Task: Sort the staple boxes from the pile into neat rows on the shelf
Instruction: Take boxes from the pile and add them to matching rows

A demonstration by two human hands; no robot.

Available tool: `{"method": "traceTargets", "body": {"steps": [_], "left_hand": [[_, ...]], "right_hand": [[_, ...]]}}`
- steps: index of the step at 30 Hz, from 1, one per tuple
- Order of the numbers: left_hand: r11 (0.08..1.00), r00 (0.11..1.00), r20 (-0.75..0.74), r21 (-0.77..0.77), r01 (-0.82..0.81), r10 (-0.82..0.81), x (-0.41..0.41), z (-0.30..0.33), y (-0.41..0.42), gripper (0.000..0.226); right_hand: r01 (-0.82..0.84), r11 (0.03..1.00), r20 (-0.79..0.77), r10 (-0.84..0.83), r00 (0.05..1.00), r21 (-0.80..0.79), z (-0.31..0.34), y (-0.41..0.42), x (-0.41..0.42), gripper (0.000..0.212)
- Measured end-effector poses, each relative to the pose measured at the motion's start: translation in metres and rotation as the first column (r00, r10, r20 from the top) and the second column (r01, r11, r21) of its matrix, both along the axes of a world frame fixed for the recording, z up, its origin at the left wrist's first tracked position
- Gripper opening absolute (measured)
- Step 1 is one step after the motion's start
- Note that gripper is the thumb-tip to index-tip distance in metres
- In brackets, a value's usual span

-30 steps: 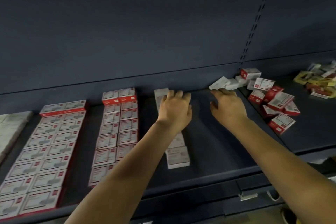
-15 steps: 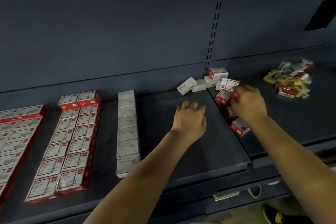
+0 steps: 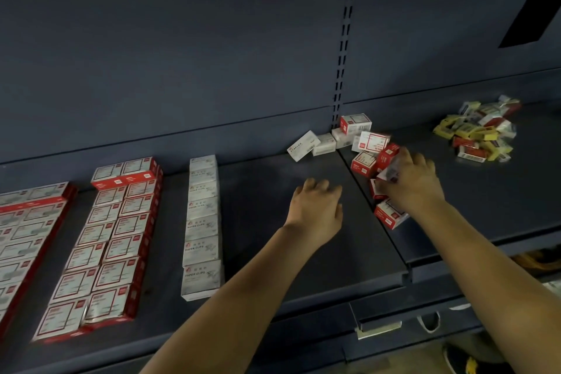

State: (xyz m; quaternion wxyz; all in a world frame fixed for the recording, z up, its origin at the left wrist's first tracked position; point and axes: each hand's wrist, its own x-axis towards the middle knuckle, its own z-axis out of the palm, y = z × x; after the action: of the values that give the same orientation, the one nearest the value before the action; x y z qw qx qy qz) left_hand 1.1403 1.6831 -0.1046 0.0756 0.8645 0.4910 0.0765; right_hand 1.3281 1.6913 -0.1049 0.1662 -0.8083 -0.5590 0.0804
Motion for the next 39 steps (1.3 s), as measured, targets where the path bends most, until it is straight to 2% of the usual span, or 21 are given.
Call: {"method": "traceTargets", "body": {"steps": [4, 7, 9, 12, 15, 18, 21, 23, 26, 30, 33, 36, 39], "left_hand": [[1.0, 1.0, -0.003, 0.006, -0.003, 0.003, -0.003, -0.002, 0.0, 0.037], [1.0, 0.998, 0.055, 0.016, -0.007, 0.006, -0.007, -0.004, 0.0, 0.037], [1.0, 0.989, 0.146, 0.005, 0.004, -0.005, -0.01, -0.008, -0.001, 0.038], [0.999, 0.923, 0.384, -0.036, 0.026, -0.01, -0.015, -0.01, -0.007, 0.037], [0.981, 0.762, 0.63, -0.189, -0.039, 0.152, -0.017, -0.003, -0.016, 0.032], [0.896, 0.478, 0.781, -0.443, -0.028, 0.401, -0.019, 0.007, -0.026, 0.02], [0.754, 0.189, 0.762, -0.644, 0.128, 0.619, -0.026, 0.013, -0.035, 0.011], [0.723, 0.105, 0.751, -0.657, 0.214, 0.651, -0.033, 0.014, -0.04, 0.018], [0.709, 0.077, 0.755, -0.641, 0.295, 0.651, -0.041, 0.014, -0.047, 0.036], [0.742, 0.089, 0.785, -0.611, 0.276, 0.613, -0.047, 0.013, -0.052, 0.026], [0.749, 0.04, 0.784, -0.606, 0.268, 0.62, -0.05, 0.013, -0.054, 0.017], [0.754, 0.006, 0.782, -0.602, 0.264, 0.623, -0.052, 0.011, -0.056, 0.014], [0.747, -0.024, 0.767, -0.617, 0.249, 0.641, -0.056, 0.009, -0.056, 0.013]], "right_hand": [[0.001, 0.999, -0.006, 0.0, 1.0, 0.037, 0.0, -0.003, 0.002, 0.085], [0.007, 0.997, -0.006, -0.007, 1.0, 0.078, 0.001, -0.008, 0.003, 0.085], [0.002, 0.991, -0.005, -0.002, 1.0, 0.132, 0.002, -0.015, 0.001, 0.084], [-0.036, 0.962, -0.035, 0.047, 0.998, 0.272, 0.003, -0.025, -0.008, 0.082], [-0.11, 0.905, -0.103, 0.166, 0.981, 0.41, 0.006, -0.038, -0.026, 0.082], [-0.161, 0.847, -0.165, 0.278, 0.946, 0.506, 0.01, -0.052, -0.052, 0.083], [-0.184, 0.806, -0.193, 0.344, 0.919, 0.562, 0.013, -0.065, -0.076, 0.083], [-0.198, 0.787, -0.201, 0.377, 0.904, 0.584, 0.013, -0.07, -0.09, 0.082], [-0.212, 0.759, -0.204, 0.414, 0.887, 0.616, 0.008, -0.074, -0.106, 0.082], [-0.202, 0.74, -0.239, 0.443, 0.864, 0.642, 0.001, -0.074, -0.114, 0.082], [-0.2, 0.746, -0.281, 0.464, 0.84, 0.636, -0.001, -0.074, -0.117, 0.082], [-0.2, 0.791, -0.39, 0.483, 0.784, 0.578, 0.0, -0.077, -0.121, 0.088], [-0.129, 0.855, -0.563, 0.437, 0.701, 0.503, 0.0, -0.082, -0.123, 0.088]]}}
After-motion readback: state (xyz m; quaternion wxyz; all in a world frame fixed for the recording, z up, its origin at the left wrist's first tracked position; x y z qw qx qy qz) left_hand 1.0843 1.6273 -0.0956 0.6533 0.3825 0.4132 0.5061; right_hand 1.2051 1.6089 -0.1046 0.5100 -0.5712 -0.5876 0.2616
